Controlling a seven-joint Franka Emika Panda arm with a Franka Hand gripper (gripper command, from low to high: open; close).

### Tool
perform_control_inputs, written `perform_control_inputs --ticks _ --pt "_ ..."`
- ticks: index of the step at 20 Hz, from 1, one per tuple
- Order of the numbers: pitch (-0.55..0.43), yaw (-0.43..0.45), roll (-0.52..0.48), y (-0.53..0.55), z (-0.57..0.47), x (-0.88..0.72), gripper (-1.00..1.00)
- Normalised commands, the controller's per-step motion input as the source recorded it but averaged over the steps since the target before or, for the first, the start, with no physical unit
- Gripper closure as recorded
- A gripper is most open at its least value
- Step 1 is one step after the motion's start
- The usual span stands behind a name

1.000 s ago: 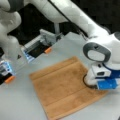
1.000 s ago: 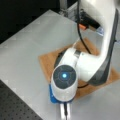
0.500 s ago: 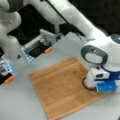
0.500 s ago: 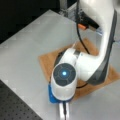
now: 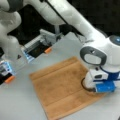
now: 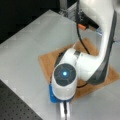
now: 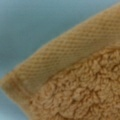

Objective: Folding a towel twice

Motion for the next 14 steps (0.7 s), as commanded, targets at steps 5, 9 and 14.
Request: perform_control_inputs --ticks 5,9,14 --pt "-0.162 0.060 0.036 -0.09 -0.10 -0.18 1.00" --pt "-0.199 0.011 0.038 -0.07 -0.11 -0.16 1.00" --pt "-0.217 -0.049 0.021 -0.05 -0.11 -0.14 1.00"
